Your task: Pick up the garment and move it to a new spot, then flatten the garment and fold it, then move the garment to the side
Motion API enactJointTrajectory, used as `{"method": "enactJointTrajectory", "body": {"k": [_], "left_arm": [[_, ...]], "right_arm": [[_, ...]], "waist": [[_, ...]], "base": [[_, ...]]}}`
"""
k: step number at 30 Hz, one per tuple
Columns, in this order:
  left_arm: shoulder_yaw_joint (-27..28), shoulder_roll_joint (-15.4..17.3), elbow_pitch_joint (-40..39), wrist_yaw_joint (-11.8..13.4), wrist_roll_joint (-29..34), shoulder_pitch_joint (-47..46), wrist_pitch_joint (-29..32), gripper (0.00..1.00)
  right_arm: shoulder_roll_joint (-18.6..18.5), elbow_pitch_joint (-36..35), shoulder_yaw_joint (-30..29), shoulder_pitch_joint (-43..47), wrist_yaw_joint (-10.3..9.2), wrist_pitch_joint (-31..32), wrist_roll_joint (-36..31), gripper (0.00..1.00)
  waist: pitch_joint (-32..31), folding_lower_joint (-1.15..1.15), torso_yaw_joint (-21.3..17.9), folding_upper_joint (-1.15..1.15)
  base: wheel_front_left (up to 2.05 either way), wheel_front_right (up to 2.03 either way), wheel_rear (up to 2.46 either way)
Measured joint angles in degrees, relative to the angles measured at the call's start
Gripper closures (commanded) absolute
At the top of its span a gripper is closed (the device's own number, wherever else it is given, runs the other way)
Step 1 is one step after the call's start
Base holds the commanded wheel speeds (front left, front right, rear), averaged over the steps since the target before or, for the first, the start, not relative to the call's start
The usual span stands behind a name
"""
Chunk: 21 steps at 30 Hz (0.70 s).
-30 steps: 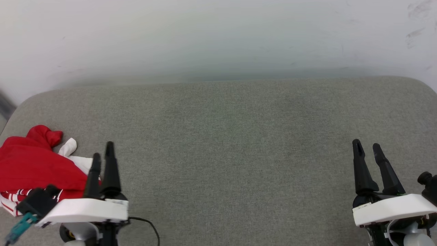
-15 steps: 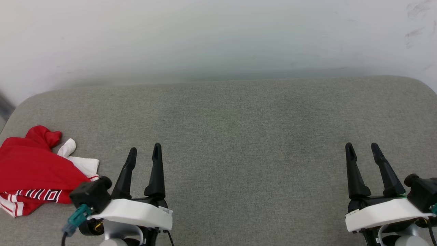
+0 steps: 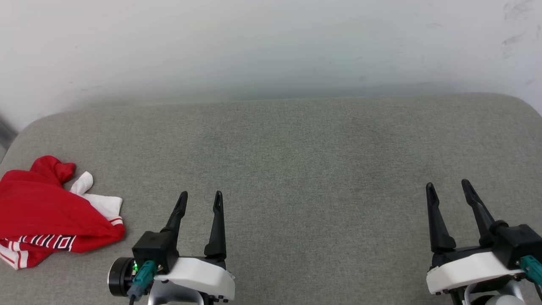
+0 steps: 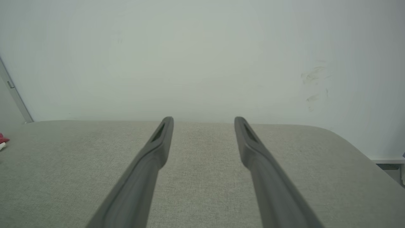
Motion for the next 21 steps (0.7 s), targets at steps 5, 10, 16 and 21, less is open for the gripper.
{"method": "enactJointTrajectory", "body": {"k": [5,10,16,21], "left_arm": [[-2.4,1.0,1.5,1.8,1.7,-0.3,-0.6,0.0],[-3.3,0.8,1.6,2.4,2.1,-0.6,-1.2,0.0],[2.8,-3.1,1.5,-2.4,-0.6,0.7,-2.0,0.0],[7.5,-5.0,2.5,-7.7,1.4,2.4,-2.6,0.0]], "right_arm": [[0.0,0.1,0.2,0.4,0.0,-0.7,-3.5,0.0],[0.0,-0.6,0.5,0.4,0.01,-1.5,-5.2,0.0],[0.0,-0.6,0.0,0.5,0.01,-2.2,-3.3,0.0],[0.0,0.9,-0.2,0.7,0.01,-2.7,-0.3,0.0]], "waist": [[0.1,0.0,0.0,0.0],[0.2,0.0,0.0,0.0],[0.3,0.0,0.0,0.0],[0.3,0.0,0.1,0.0]], "base": [[0.0,0.0,0.0],[0.0,0.0,0.0],[0.0,0.0,0.0],[0.0,0.0,0.0]]}}
